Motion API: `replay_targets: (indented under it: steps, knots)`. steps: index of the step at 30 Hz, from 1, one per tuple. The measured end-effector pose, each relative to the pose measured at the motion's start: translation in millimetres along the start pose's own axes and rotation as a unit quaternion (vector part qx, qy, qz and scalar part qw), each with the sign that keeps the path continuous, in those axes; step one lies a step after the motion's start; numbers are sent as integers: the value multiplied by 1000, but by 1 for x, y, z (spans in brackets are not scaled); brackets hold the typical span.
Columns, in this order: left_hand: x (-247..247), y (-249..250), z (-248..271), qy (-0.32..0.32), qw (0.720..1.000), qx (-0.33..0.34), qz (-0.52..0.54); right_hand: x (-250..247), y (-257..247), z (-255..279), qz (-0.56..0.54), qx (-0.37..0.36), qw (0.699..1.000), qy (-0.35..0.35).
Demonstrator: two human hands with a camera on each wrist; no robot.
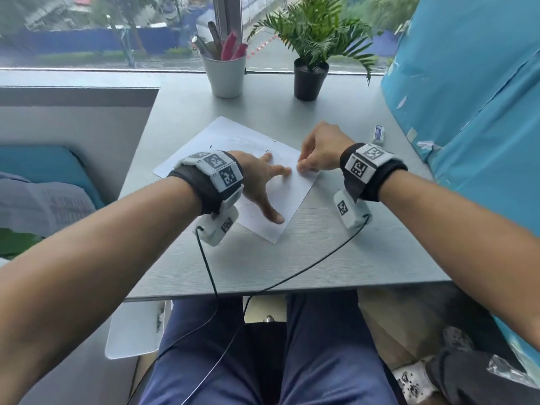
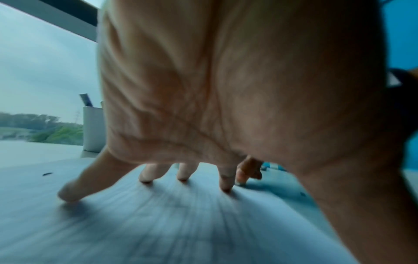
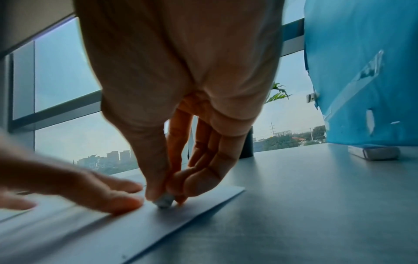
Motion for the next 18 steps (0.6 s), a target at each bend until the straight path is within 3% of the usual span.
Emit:
replay_targets:
  steps: [3, 5, 12, 16, 18]
  knots:
    - [-8, 0, -10, 96, 992, 24, 76, 1, 1, -2, -2, -2, 1000, 0]
    - [-6, 3, -17, 121, 988, 30, 92, 0, 2, -1, 1, 0, 1000, -6]
    - [0, 1, -29, 90, 992, 27, 85, -7, 3, 0, 25, -9, 999, 36]
    - [-6, 2, -32, 70, 994, 38, 76, 25, -14, 30, 29, -67, 995, -69]
    - [-7, 2, -31, 63, 995, 35, 70, 17, -9, 23, 31, -57, 994, -83]
Point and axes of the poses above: each hand's wrist, its own z-axis away from the middle knuckle, its own x-axis out of the palm, y = z × x, the point moved 1 cm from there along -z, towards the middle knuckle, and after that the axes turned 15 degrees about -z, right-handed, at the moved point
